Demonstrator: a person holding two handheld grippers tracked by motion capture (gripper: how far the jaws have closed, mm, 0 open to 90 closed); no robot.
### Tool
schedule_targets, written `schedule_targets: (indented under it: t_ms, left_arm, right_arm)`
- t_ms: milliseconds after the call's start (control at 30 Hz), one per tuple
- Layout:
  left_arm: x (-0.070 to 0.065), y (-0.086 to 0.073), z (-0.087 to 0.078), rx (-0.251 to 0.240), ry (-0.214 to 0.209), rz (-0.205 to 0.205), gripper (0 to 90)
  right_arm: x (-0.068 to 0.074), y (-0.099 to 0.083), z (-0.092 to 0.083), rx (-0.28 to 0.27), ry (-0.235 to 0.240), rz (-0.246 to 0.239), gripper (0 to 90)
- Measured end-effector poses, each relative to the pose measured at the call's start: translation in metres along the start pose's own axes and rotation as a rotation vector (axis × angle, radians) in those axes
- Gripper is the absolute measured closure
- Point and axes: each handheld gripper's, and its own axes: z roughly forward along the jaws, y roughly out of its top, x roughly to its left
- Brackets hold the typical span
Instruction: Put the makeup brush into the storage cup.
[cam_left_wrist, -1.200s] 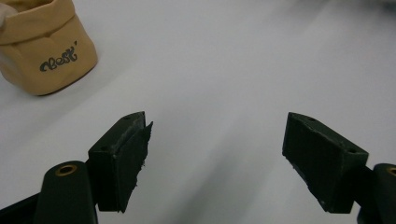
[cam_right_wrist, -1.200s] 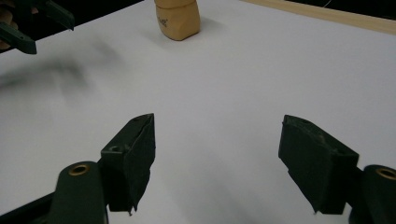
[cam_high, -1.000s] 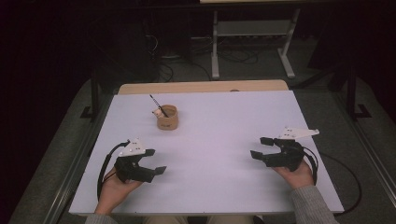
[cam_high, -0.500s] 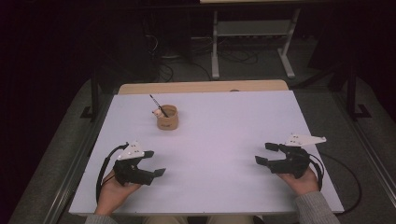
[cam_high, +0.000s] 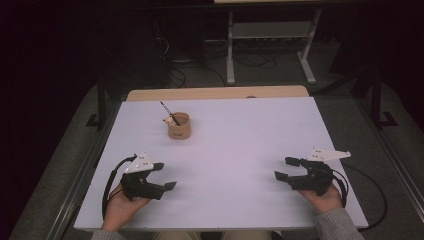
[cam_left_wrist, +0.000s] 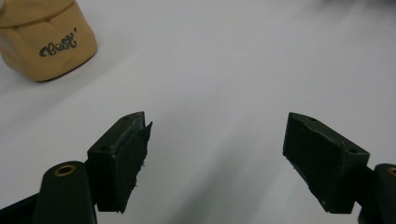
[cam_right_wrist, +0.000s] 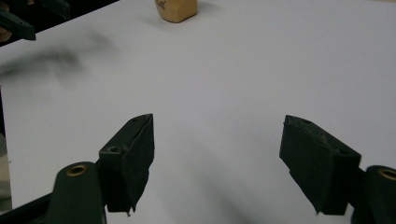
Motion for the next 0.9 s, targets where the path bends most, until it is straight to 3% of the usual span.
schedule_targets:
  t_ms: [900]
  left_arm:
    - [-0.0007,-0.0088,0.0033,0.0,-0.016,-0.006,20.9]
  right_arm:
    - [0.0075,-0.0076,-0.0059,-0.02,-0.003,0.001,24.3]
